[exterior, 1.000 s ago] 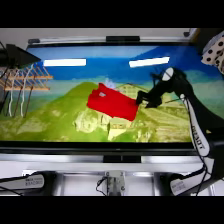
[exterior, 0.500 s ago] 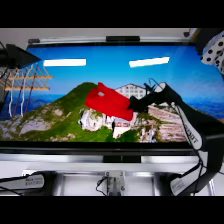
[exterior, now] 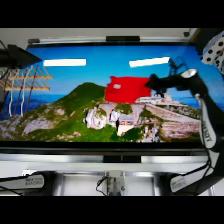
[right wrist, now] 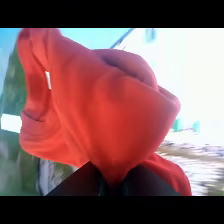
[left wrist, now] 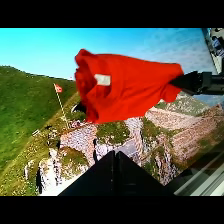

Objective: Fold the shirts.

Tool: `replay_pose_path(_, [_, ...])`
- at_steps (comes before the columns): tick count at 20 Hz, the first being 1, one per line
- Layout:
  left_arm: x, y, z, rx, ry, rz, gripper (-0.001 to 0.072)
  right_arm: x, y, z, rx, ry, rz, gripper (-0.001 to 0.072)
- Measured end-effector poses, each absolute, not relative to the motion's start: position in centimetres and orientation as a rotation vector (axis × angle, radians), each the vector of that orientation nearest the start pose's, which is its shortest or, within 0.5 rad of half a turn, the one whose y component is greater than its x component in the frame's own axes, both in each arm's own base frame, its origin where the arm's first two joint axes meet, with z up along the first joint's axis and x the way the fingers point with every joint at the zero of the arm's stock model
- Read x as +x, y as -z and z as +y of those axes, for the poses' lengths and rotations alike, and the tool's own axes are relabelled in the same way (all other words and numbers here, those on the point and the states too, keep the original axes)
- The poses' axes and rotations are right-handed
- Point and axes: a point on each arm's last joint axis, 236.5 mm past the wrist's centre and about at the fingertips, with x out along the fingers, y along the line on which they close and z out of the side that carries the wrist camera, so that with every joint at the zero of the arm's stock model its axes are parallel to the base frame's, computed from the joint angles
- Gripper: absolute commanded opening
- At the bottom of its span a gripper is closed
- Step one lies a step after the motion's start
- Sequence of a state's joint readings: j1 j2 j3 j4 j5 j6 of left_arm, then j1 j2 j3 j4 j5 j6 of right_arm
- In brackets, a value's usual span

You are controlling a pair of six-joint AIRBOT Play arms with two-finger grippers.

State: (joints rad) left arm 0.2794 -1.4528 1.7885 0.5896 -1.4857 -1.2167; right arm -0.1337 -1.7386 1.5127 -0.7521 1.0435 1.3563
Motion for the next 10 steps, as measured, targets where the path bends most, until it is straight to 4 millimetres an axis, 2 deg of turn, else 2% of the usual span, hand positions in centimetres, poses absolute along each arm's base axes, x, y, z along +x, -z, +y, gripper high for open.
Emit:
replay_pose_path(2, [44.5,-23.9,-8.3,-0.437,0.731,0.812,0.0037,53.0,-2.2,0.4,0.716,-0.227,1.022,0.0072])
replay_pose_path(4, [44.3,-23.9,-9.5,-0.428,0.756,0.820,0.0037,51.3,-2.5,-6.6,0.730,-0.104,1.019,0.0072])
replay_pose_path(7, [43.8,-23.6,-11.7,-0.412,0.803,0.838,0.0037,45.9,-1.7,-16.5,0.753,0.092,1.077,0.0072])
replay_pose_path(10, [43.3,-23.4,-14.0,-0.395,0.852,0.858,0.0037,38.8,-0.6,-24.0,0.783,0.289,1.149,0.0072])
